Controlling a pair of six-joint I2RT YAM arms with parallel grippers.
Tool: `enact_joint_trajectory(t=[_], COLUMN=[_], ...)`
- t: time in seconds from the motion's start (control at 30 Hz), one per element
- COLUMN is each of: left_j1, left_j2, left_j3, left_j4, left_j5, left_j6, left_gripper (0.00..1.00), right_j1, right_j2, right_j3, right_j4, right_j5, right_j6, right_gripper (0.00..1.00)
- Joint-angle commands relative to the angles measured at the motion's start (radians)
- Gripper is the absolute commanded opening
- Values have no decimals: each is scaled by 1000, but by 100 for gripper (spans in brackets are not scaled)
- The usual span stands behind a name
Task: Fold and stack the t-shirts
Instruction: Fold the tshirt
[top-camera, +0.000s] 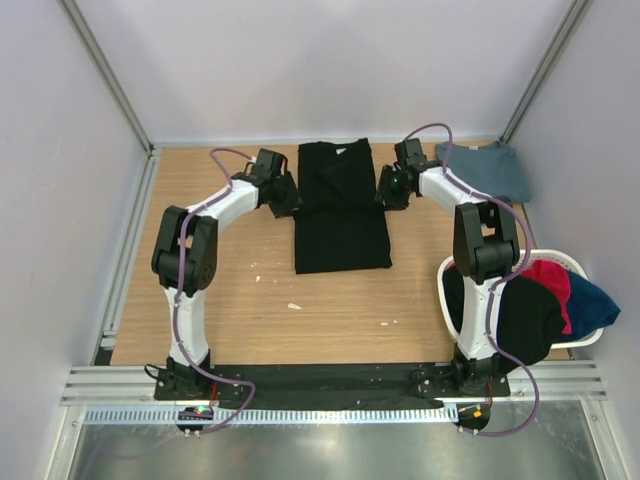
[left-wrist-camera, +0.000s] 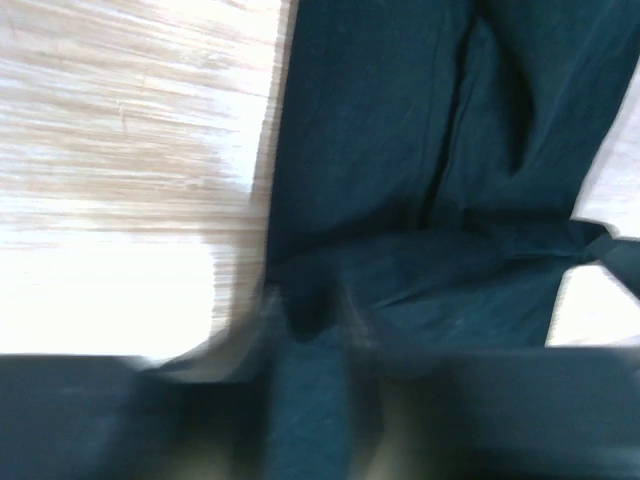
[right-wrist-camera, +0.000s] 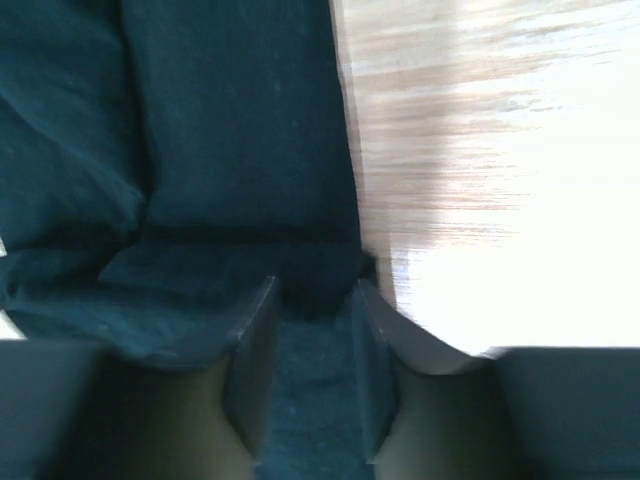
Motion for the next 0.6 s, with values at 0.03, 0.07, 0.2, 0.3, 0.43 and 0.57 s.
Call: enact_joint_trajectory(t=[0.03,0.07,0.2,0.3,0.43,0.57], left_j1=[21,24,32,8,-51,-88], left_j2=[-19,-26,-147,-258,-322,-289], left_j3=[69,94,80,-65,-220,-279], left_j4=[28,18,-9,69,199,273], left_j5=[28,31,56,106,120,117], left_j6=[51,68,91,51,-3,-50], left_gripper=[64,81,93,93,80,43], right_j1=[-4,-4,-3,3,19,19], right_j2=[-50,-62,-174,-260,-322,-313], right_j3=[76,82,58,-34,-212,-309], right_j4=[24,30,96,168,251,320], right_j5=[4,-3,-67,-137,-136,-70], right_j6=[-23,-34,-51,-32,-12,23], right_gripper=[52,56,77,80,75,45])
